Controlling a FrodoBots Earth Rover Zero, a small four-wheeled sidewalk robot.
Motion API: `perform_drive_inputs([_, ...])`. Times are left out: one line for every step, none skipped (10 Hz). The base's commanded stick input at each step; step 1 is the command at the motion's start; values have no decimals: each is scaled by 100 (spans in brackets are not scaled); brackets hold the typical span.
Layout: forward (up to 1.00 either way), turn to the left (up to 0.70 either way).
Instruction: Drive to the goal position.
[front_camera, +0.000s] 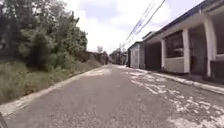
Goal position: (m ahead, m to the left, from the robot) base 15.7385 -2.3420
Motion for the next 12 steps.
perform_drive_inputs([100,0])
perform_drive_inputs([100,0])
perform_drive_inputs([100,0])
perform_drive_inputs([100,0])
perform_drive_inputs([100,0])
perform_drive_inputs([100,0])
perform_drive_inputs([100,0])
perform_drive_inputs([100,-21])
perform_drive_inputs([100,-27])
perform_drive_inputs([100,-23])
perform_drive_inputs([100,0])
perform_drive_inputs([100,0])
